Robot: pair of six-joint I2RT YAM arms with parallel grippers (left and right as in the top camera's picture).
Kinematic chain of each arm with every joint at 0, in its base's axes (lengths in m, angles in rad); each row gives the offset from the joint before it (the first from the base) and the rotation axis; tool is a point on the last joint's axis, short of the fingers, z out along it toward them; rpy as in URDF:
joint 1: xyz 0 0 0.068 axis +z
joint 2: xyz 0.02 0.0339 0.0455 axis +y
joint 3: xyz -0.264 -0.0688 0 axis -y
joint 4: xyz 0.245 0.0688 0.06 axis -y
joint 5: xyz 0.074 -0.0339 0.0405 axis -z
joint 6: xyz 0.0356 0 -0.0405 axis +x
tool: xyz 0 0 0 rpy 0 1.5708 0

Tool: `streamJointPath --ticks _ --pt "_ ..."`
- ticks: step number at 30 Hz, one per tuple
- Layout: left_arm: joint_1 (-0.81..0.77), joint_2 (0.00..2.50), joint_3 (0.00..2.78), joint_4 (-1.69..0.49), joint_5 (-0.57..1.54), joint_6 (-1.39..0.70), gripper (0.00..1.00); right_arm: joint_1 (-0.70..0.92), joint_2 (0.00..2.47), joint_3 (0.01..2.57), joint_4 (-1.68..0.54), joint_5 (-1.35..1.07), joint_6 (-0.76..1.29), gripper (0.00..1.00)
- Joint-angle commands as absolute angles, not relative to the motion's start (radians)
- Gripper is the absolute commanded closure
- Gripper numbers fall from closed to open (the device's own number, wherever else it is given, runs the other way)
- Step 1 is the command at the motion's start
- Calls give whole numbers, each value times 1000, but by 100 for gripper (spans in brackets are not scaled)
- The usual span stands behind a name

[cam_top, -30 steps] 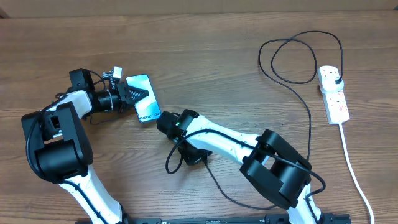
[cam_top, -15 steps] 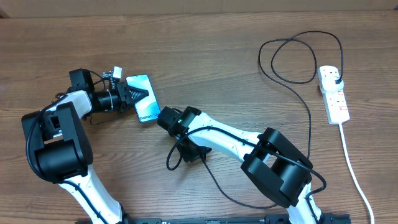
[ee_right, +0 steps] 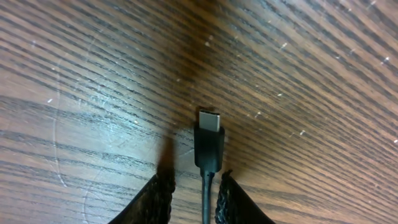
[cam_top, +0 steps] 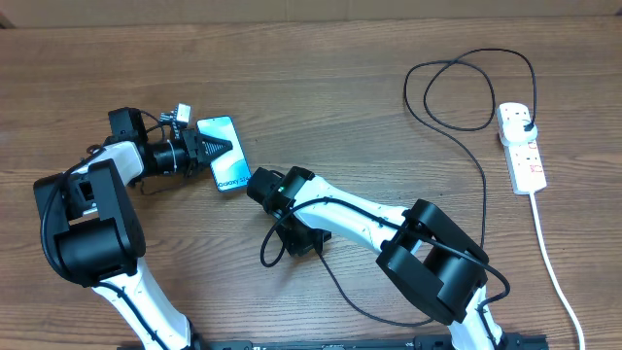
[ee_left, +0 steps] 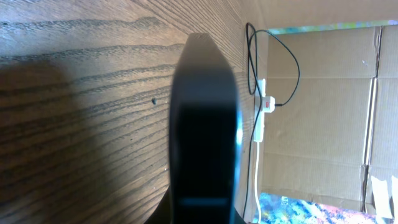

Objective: Plug charger to phone and switch on socket

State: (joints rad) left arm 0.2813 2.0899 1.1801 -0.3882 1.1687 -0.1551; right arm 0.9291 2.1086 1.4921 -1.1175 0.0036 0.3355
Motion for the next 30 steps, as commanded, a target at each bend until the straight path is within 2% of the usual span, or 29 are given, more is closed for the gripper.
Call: streamJointPath --ticks 1,5,19,24,27,30 --pt "276 2053 1187 -385 1198 -162 96 920 2123 1493 -1113 -2 335 73" --pt "276 2053 1187 -387 1198 -162 96 915 2123 1491 -1113 -3 335 67" --pt "276 2053 1187 -388 1198 -162 96 879 2123 1456 -1079 -86 272 66" --pt "276 2053 1187 -386 1198 -162 96 879 2123 1456 -1069 -88 273 61" --pt "276 2053 1187 -384 1198 -161 96 879 2123 1456 -1066 -89 280 64" --pt "276 2053 1187 -384 1227 -155 96 879 2123 1456 -1063 -89 280 74"
